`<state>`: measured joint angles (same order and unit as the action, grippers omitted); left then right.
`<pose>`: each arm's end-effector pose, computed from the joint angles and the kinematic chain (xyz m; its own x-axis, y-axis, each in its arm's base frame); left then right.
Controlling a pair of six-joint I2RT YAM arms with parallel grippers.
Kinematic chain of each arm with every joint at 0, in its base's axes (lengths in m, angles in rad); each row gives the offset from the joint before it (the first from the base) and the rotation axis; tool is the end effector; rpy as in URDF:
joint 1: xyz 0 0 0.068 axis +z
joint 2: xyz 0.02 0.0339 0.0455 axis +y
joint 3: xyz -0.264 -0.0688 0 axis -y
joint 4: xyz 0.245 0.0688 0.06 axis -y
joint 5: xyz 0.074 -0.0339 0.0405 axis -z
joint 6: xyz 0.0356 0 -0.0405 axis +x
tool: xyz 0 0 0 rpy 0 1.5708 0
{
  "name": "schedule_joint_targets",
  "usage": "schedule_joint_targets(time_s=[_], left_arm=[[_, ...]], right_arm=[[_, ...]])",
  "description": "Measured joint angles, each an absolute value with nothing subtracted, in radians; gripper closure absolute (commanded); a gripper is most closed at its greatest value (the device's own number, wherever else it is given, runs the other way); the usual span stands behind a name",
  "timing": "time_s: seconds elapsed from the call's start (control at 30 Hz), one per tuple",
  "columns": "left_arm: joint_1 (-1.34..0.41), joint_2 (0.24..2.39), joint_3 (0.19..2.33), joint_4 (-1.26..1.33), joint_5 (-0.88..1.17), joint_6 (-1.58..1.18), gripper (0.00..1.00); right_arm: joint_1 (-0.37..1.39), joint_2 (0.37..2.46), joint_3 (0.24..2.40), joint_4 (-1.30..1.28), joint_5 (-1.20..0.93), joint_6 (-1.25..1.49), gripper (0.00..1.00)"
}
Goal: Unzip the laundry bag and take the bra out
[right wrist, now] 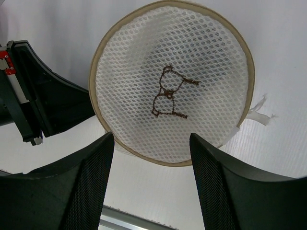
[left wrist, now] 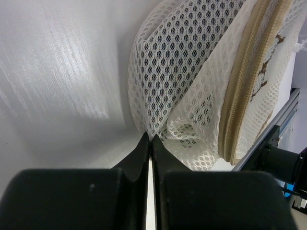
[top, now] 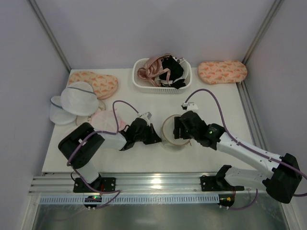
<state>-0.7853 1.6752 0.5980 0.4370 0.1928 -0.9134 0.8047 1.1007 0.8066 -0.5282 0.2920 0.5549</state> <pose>0.2100 -0.2196 0.1237 -0.8935 -0.2053 -0.3994 0.1560 0.6921 -0.7048 0.1640 0.1556 0.2561 -0.7238 -0.0246 -0.6896 -0.2035 0.9625 0.1793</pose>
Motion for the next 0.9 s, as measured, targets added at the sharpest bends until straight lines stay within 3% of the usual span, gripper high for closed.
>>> schedule_joint_targets(time_s=[0.43, 0.63, 0.9], left_arm=[[-0.819, 1.527, 0.588, 0.409, 0.184, -0.933, 1.00], [-0.838, 1.383, 0.588, 0.332, 0.174, -0.931, 1.00], [-0.844, 1.228, 0.588, 0.224, 0.130, -0.898, 1.00]], right_arm=[[0.845, 1.325, 0.912, -0.463, 0.254, 0.556, 0.33], [0.876, 1.349, 0.980, -0.471, 0.322, 0.571, 0.54], [0.884, 1.308, 0.995, -0.544, 0.452, 0.607, 0.62]])
